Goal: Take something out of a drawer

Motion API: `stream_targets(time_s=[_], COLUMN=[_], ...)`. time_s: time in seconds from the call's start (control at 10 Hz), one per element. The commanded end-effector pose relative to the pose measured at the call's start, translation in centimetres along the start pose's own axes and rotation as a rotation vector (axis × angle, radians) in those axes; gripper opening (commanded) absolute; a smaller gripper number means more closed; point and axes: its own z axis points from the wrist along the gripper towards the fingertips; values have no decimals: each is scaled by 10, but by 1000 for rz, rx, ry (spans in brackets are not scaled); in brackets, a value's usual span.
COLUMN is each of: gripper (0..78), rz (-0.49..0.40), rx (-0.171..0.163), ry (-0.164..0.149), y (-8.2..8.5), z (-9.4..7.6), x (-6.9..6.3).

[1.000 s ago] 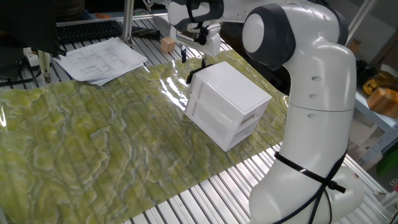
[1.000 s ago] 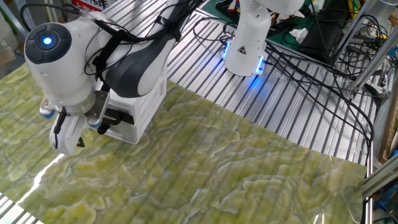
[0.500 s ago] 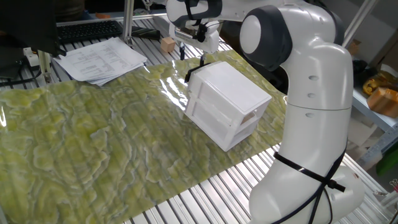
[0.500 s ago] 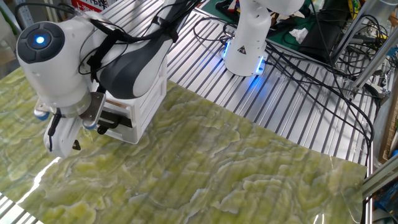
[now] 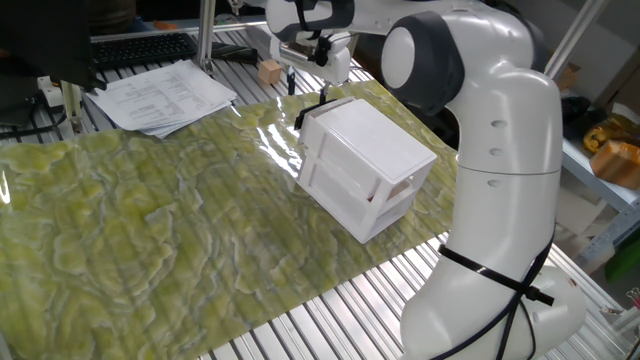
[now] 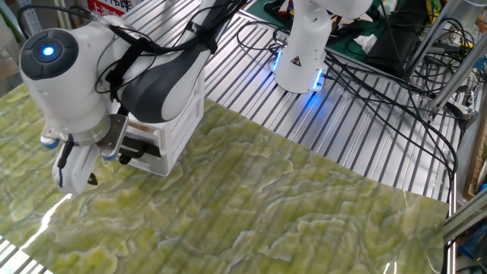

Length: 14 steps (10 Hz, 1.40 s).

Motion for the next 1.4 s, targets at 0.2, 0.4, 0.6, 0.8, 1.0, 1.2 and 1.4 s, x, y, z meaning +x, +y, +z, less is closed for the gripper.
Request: stream_targets(time_s=[0.2,0.4,0.6,0.8,1.0,1.2,1.4], gripper=[775,775,775,775,775,775,775], rz=[7,9,9,13,15,17,18], rx=[-6,-5,-6,-6,-6,-9,-10], ry=[1,2,3,3,3,9,9], y=[11,14,16,20,25,30,34], z=[-2,-3,-4,-6,-7,-9,-8], x=[-4,-6,-6,-6,-6,-6,-6])
